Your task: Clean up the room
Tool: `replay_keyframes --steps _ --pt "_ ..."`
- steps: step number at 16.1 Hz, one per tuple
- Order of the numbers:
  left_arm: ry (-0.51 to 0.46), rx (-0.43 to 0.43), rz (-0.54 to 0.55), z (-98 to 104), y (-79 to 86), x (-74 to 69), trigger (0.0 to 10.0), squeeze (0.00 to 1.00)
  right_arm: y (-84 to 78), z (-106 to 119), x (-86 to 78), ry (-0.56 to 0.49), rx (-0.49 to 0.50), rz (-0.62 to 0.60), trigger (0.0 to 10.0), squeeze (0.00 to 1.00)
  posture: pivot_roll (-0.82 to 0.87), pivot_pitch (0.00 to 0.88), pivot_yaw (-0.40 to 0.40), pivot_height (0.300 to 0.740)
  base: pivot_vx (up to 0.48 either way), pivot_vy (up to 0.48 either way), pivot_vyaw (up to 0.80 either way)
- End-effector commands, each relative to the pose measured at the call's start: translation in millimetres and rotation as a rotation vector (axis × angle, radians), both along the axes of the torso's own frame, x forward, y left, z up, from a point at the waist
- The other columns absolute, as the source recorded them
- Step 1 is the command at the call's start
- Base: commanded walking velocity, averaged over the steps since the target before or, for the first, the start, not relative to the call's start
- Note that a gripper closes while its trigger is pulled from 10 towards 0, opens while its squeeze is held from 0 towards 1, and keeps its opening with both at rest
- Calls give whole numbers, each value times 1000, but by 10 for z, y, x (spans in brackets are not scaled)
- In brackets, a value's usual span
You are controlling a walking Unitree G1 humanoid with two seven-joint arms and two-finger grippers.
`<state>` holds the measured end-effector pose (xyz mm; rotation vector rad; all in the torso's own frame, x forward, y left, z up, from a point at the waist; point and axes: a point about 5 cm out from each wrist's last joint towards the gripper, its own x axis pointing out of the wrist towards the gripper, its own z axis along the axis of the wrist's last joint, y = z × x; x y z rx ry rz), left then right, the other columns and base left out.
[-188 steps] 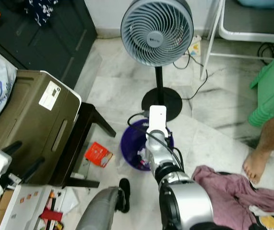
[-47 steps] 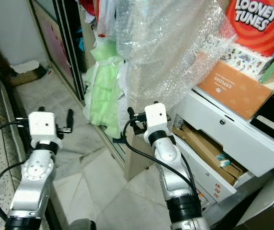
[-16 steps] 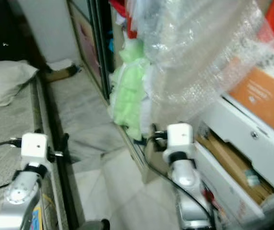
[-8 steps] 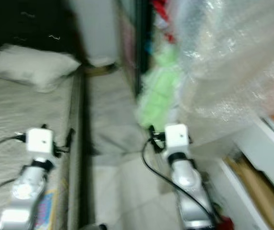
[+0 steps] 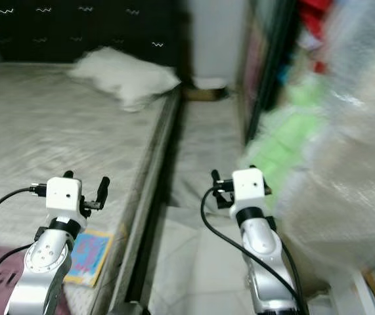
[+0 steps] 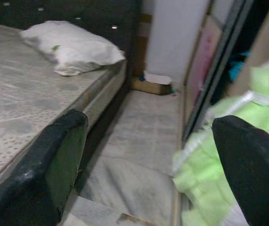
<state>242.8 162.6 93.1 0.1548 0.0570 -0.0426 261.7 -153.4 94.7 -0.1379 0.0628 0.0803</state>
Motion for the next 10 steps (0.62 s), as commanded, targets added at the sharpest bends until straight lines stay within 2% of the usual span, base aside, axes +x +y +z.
replay_keyframes --steps 1,10 --pt "-2 17 22 6 65 5 10000 0 85 26 25 -9 12 27 10000 0 43 0 -9 740 0 0 800" --pt "-29 13 27 45 60 58 10000 0 115 75 94 -31 11 46 10000 0 40 0 -12 740 0 0 800"
